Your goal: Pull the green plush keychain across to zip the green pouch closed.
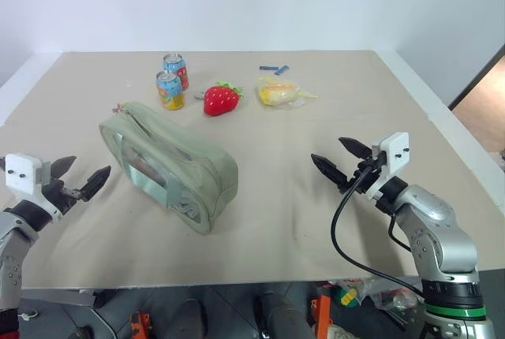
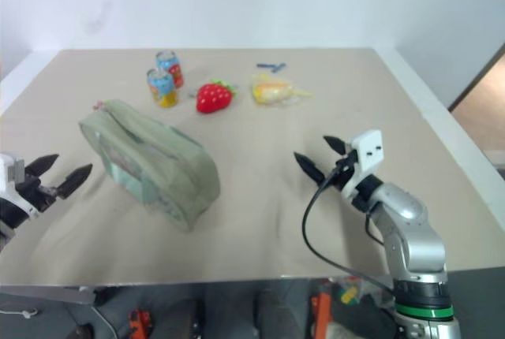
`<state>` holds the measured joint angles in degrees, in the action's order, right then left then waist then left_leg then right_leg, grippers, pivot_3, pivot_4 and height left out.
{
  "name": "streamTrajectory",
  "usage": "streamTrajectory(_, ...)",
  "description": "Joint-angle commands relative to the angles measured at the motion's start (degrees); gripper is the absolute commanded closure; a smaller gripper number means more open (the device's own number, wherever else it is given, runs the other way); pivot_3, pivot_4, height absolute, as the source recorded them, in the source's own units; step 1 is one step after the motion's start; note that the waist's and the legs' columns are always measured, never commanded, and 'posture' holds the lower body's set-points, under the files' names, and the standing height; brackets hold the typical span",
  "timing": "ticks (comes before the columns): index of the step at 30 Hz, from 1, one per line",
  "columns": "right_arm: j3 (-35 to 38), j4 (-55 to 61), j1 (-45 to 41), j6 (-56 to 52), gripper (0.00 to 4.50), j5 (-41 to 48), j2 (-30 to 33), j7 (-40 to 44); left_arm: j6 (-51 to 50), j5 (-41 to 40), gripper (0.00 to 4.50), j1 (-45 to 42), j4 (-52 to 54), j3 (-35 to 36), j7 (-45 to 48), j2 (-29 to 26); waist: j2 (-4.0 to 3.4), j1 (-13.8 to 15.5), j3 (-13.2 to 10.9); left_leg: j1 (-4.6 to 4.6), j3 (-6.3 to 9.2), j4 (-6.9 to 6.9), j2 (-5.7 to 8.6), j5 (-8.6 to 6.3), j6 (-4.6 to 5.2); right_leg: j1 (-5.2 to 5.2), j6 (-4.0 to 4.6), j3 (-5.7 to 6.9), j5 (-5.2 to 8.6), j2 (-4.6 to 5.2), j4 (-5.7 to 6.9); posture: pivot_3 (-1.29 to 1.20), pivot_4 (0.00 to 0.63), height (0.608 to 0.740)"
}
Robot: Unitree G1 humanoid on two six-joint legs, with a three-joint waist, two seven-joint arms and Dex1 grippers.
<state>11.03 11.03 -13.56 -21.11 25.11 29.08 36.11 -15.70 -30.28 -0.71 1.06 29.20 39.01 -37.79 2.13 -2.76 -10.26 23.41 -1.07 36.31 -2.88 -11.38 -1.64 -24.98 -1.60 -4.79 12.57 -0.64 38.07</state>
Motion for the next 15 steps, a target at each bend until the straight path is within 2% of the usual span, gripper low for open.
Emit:
streamTrajectory(1, 0.61, 0.49, -1.26, 1.5, 0.03, 0.11, 0.9, 0.79, 0.33, -0.45, 0.0, -1.7, 0.04, 0.97, -0.23, -0.85, 0.0, 0.0, 0.0, 0.0, 0.0, 0.0, 0.0, 0.0, 0.0, 0.0, 0.0, 0.0, 0.0, 0.0, 0.0, 0.0, 0.15, 0.74)
streamTrajectory(13, 0.35, -0.49, -2.3, 2.48, 0.03, -0.6, 0.93, 1.76, -2.25, -6.09, 0.0, -4.46, 1.21, 3.3, 0.22, -0.49, 0.0, -0.02, 0.0, 0.0, -0.04, -0.02, -0.01, 0.0, 0.0, -0.02, 0.0, -0.01, -0.01, -0.01, 0.0, 0.0, 0.15, 0.74)
streamTrajectory(15, 0.29, -0.26, -2.65, 2.12, 0.03, -0.27, 1.01, 1.96, -4.21, -9.46, 0.0, -4.77, 2.28, 4.83, 1.77, -1.34, 0.01, -0.02, 0.0, 0.0, -0.04, -0.02, -0.01, 0.0, 0.0, -0.02, 0.0, -0.01, -0.01, -0.01, 0.0, 0.0, 0.15, 0.74)
